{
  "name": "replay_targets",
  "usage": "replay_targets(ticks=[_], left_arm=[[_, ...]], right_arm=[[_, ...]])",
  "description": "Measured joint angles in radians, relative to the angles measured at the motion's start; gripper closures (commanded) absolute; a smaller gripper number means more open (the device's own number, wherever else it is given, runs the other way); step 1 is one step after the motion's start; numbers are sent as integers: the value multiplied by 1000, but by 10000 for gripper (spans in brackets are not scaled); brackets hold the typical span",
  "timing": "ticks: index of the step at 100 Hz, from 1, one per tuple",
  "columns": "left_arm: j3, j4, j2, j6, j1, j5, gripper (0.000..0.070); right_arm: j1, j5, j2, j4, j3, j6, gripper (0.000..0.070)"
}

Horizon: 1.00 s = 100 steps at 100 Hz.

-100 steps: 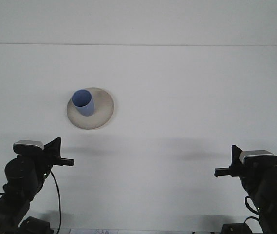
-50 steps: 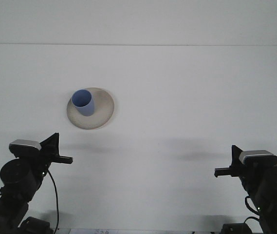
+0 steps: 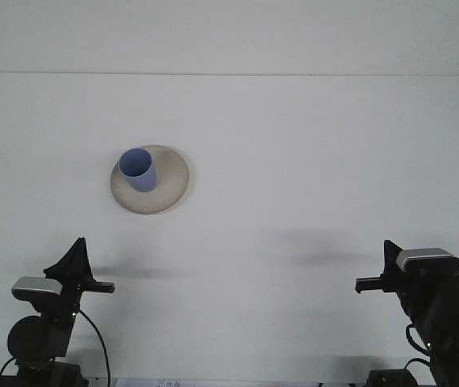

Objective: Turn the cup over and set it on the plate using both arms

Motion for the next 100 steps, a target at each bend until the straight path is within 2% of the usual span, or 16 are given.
replay_targets(ticks=[10,100], left_arm=[[-43,-24,-76,0,0,0,688],[-79,3,-74,0,0,2,688]], right_arm=[[0,0,0,0,0,0,700],[0,0,0,41,0,0,700]])
